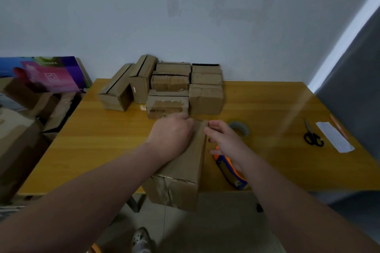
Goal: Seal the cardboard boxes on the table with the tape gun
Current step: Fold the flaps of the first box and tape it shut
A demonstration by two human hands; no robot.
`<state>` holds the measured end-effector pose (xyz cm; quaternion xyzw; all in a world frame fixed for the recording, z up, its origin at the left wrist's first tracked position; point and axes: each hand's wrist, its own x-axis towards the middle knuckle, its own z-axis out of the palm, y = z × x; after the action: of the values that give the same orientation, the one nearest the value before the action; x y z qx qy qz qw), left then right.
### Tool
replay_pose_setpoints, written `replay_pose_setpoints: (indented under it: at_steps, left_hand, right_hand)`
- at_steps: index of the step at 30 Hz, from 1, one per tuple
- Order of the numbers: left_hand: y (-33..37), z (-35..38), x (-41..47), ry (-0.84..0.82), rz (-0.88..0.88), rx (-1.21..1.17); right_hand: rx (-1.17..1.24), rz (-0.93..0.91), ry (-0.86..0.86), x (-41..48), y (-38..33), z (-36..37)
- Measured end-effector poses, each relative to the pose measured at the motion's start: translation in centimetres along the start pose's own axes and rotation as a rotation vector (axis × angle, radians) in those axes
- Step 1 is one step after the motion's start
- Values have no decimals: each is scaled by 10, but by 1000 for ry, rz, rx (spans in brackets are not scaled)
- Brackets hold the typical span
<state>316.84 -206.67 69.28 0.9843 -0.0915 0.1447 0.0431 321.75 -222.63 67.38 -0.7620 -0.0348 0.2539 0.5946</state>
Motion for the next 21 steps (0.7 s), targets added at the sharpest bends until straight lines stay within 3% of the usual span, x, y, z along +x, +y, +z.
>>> replay_pose_setpoints:
  at_steps: [8, 21]
  left_hand:
    - [18, -11, -25, -435, -44, -11]
    - [-7, 2, -30, -342, 74, -108]
  right_hand:
    - [-89, -30, -9, 7, -7, -10]
    - [-207, -63, 91, 24, -15, 1]
